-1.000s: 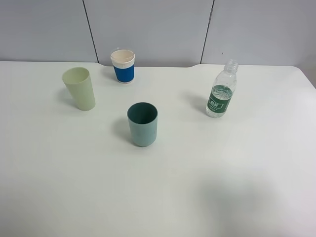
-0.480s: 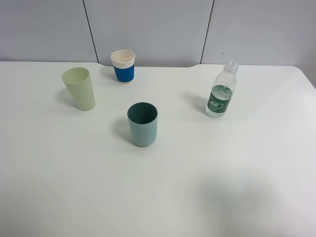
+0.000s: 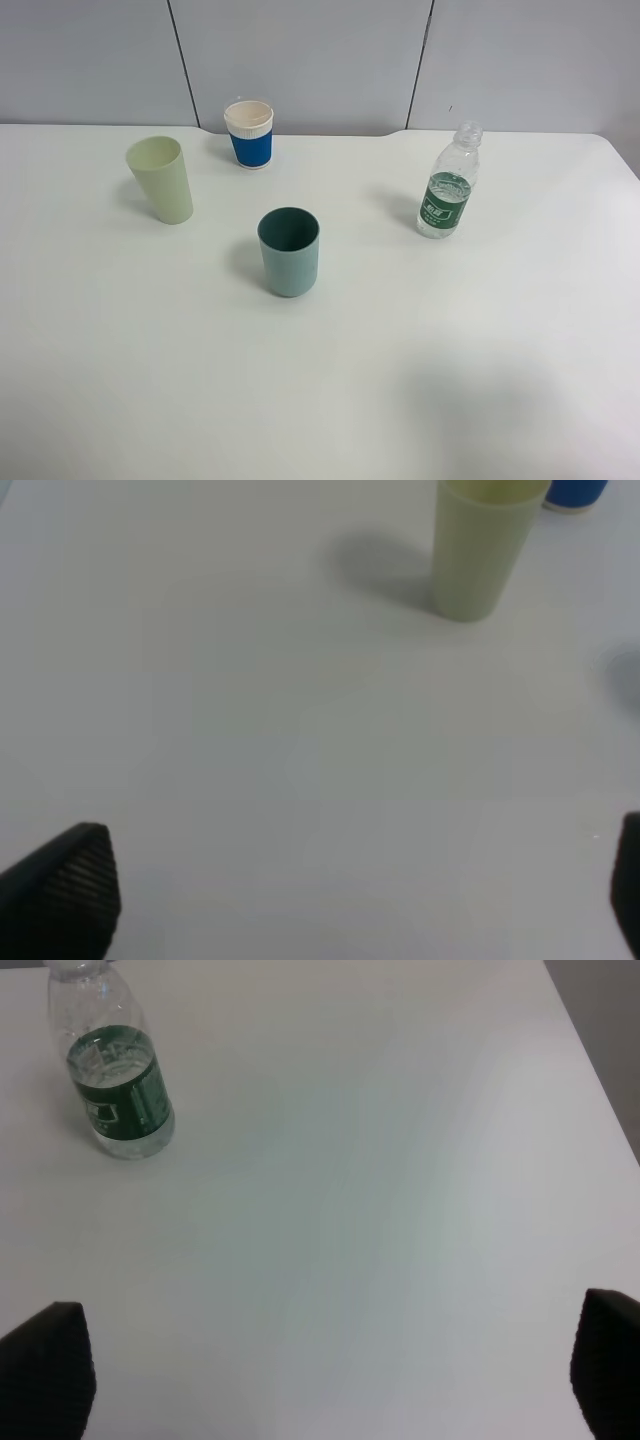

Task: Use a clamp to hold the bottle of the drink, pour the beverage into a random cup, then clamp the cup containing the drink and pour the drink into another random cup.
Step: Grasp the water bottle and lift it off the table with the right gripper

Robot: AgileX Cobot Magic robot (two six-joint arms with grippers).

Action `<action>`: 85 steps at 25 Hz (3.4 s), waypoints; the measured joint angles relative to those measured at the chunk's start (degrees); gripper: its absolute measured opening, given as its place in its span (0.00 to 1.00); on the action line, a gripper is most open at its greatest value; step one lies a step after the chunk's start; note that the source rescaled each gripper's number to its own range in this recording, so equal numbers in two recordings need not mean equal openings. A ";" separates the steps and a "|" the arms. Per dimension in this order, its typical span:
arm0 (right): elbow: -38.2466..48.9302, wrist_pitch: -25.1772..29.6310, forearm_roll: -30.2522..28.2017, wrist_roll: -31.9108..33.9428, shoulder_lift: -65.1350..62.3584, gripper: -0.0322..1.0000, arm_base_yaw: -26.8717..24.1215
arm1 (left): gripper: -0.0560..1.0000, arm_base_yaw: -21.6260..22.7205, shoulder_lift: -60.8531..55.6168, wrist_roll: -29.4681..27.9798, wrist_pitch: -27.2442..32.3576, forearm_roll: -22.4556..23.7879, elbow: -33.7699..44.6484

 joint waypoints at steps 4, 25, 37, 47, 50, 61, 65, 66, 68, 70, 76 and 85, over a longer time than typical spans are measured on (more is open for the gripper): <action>0.00 0.00 0.00 0.00 0.00 0.89 0.00 | 1.00 0.00 0.00 0.00 0.00 0.00 0.00; 0.00 0.00 0.00 0.00 0.00 0.89 0.00 | 1.00 0.00 0.00 0.00 0.00 0.00 0.00; -0.28 -0.39 1.13 -1.29 1.60 0.89 0.00 | 1.00 0.00 0.00 0.00 0.00 0.00 0.00; -2.42 -15.99 7.36 -6.77 18.58 0.89 0.00 | 1.00 0.00 0.00 0.00 0.00 0.00 0.00; -2.42 -21.38 7.45 -7.35 24.22 0.89 0.00 | 1.00 0.00 0.00 0.00 0.00 0.00 0.00; -2.42 -39.56 7.25 -7.35 46.17 0.89 0.00 | 1.00 0.00 0.00 0.00 0.00 0.00 0.00; -2.42 -45.42 7.42 -7.35 54.49 0.89 0.00 | 1.00 0.00 0.00 0.00 0.00 0.00 0.00; -2.42 -46.92 7.42 -7.35 56.53 0.89 0.00 | 1.00 0.00 0.00 0.00 0.00 0.00 0.00; -2.42 -49.40 7.34 -7.35 60.10 0.89 0.00 | 1.00 0.00 0.00 0.00 0.00 0.00 0.00; -2.42 -51.61 6.55 -7.35 63.49 0.89 0.00 | 1.00 0.00 0.00 0.00 0.00 0.00 0.00; -2.42 -57.30 1.65 -7.55 70.54 0.89 3.38 | 1.00 0.00 0.00 0.00 0.00 0.00 0.00; -2.42 -63.94 -3.02 -10.12 79.16 0.89 10.82 | 1.00 0.00 0.00 0.00 0.00 0.00 0.00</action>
